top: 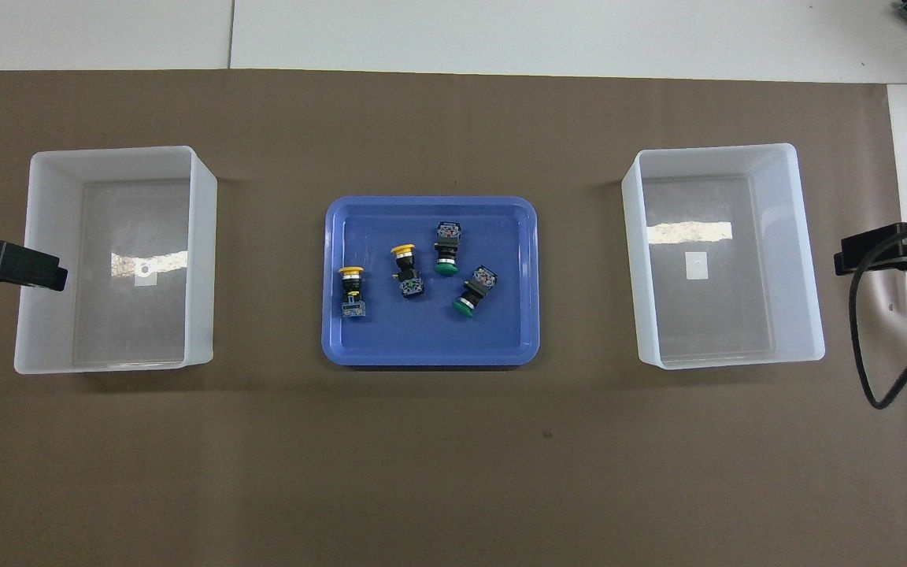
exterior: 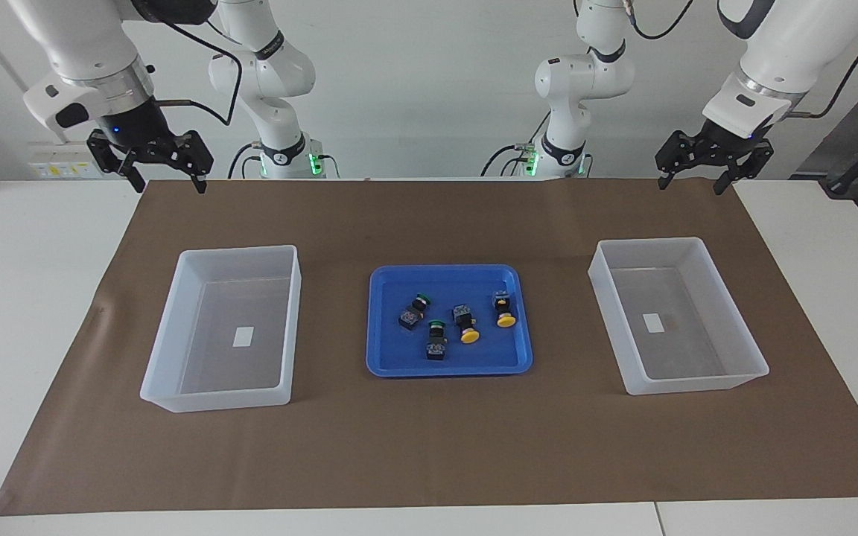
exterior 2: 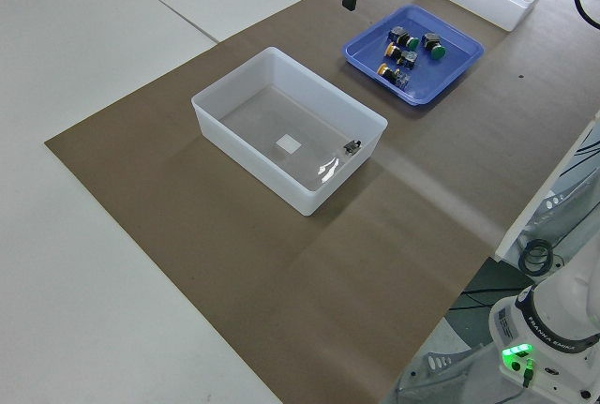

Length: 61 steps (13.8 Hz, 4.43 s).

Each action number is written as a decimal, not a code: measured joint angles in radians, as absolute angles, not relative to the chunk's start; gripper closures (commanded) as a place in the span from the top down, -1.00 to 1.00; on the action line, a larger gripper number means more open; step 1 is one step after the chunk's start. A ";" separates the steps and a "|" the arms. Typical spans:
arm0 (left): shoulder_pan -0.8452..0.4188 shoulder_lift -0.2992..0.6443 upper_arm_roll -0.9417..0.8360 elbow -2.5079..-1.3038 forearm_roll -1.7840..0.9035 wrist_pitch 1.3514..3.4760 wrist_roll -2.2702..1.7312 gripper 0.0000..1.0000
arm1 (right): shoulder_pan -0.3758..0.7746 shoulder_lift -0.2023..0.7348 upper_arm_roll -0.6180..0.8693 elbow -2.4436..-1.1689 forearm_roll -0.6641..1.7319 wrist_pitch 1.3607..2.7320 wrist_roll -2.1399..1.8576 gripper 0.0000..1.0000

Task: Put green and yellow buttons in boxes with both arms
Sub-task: 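Reach the left gripper toward a yellow button in the blue tray, then grasp the yellow button with the left gripper, then carry the yellow button into the nearby clear box and release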

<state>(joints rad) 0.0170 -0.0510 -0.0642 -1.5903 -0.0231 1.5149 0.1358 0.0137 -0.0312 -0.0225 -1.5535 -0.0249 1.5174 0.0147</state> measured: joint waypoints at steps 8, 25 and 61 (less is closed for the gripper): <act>0.017 -0.051 -0.067 -1.590 -0.023 1.515 0.136 1.00 | 0.014 -0.031 -0.023 -1.553 -0.025 1.517 0.015 1.00; -0.324 0.024 -0.096 -2.033 -0.023 2.207 -0.183 1.00 | 0.014 -0.031 -0.023 -1.553 -0.025 1.517 0.015 1.00; -0.275 0.108 -0.060 -1.953 -0.022 2.267 -0.362 -1.00 | 0.014 -0.031 -0.023 -1.554 -0.025 1.517 0.015 1.00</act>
